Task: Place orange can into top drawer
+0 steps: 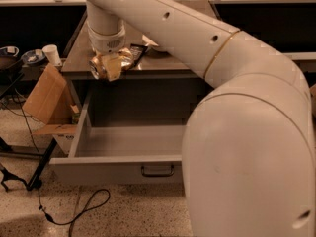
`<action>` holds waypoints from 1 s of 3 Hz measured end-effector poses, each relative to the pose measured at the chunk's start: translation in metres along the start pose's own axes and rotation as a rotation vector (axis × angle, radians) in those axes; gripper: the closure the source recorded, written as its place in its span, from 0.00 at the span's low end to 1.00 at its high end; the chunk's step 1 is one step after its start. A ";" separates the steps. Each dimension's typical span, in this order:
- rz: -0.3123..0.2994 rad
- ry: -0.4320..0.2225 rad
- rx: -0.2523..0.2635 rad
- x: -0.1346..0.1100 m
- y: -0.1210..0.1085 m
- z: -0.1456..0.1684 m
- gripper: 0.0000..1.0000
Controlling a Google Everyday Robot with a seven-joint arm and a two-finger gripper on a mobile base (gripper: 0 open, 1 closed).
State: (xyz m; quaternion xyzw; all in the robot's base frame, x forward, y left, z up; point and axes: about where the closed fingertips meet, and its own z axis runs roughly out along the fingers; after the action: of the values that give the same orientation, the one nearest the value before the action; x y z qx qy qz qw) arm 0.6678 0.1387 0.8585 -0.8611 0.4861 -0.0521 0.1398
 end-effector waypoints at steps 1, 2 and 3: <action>0.019 -0.014 -0.088 0.012 0.018 0.025 1.00; 0.040 -0.019 -0.160 0.017 0.037 0.039 1.00; 0.064 -0.016 -0.238 0.015 0.057 0.048 1.00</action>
Offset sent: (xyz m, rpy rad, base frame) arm -0.0288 -0.0430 -0.0665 -0.1024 0.2384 -0.0455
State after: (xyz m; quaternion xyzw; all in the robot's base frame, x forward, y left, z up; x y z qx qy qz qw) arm 0.6396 0.1076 0.7957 -0.8561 0.5148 0.0172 0.0421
